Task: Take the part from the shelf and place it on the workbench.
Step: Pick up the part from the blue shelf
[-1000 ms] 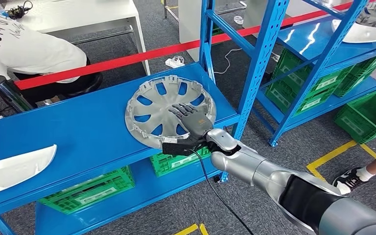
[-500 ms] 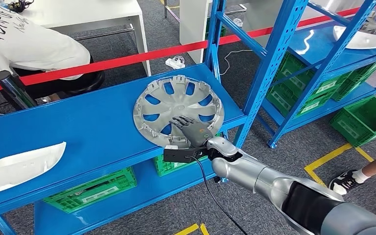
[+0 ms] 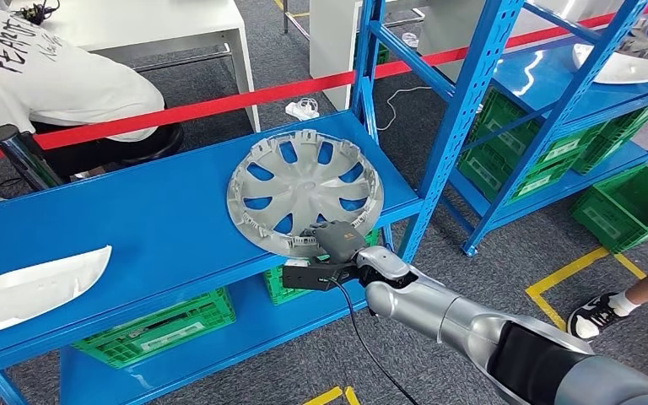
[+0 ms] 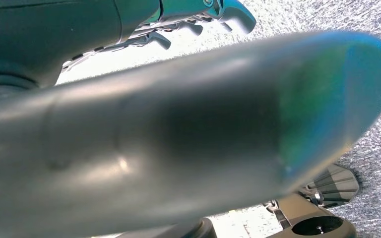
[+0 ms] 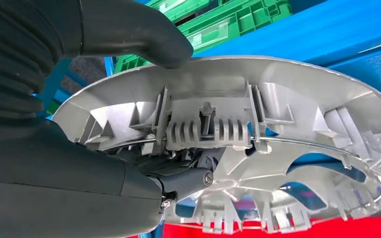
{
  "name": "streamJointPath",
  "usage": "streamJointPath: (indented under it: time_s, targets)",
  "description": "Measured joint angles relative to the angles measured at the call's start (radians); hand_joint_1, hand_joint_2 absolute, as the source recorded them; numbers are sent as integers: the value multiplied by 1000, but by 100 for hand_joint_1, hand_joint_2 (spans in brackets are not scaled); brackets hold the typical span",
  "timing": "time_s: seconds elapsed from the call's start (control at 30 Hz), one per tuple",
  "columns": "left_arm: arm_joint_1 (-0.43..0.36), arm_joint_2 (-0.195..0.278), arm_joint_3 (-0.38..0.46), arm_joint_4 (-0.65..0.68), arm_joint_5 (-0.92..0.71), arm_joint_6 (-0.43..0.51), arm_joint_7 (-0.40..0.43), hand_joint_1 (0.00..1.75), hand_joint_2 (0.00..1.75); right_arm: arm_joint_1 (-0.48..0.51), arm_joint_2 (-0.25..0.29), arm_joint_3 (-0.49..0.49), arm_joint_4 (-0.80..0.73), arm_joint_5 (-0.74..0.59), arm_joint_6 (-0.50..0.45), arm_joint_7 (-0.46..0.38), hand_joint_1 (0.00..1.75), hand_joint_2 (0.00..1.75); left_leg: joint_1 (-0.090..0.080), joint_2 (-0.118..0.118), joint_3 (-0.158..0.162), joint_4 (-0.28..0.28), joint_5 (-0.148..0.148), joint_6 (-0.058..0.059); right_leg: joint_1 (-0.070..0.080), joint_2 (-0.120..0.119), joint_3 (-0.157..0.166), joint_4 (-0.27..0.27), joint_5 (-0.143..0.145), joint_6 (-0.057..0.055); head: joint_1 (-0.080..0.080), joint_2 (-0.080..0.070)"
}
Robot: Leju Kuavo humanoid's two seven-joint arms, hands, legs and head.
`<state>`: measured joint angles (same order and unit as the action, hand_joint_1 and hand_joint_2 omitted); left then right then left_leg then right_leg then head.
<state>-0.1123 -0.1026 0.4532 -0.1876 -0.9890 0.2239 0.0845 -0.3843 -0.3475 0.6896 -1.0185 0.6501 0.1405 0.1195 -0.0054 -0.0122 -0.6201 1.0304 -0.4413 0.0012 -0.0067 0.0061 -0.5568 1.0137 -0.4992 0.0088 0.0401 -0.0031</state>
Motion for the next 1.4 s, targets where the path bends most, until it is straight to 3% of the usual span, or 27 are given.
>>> streamJointPath:
  time_s: [0.23,0.4,0.53,0.83,1.4]
  targets:
    - [-1,0,0,0,-1,0,-7,0,0,0,2,-3,0,-17,-2,-12,175,175,0,0,0,0,0,0,0,0,0,0,0,0,0,0]
    - [-2,0,0,0,-1,1,-15,0,0,2,5,-8,-31,-20,-78,-41,175,175,0,0,-1,0,0,0,0,0,0,1,0,0,0,0]
    - [-2,0,0,0,-1,9,-8,0,175,-2,8,-9,-117,-19,-172,-104,175,175,0,0,-1,0,0,-1,0,0,-1,1,0,0,0,0]
    - [-3,-3,0,0,-6,15,-22,0,175,-46,13,2,-354,-42,-293,-239,175,175,0,0,-1,-1,0,-1,0,0,-2,2,-1,-1,0,0]
    - [4,-2,35,1,41,17,-22,0,175,-92,51,74,-416,-68,-317,-240,175,175,0,-1,-1,-1,1,-1,0,0,-2,3,-1,0,0,0]
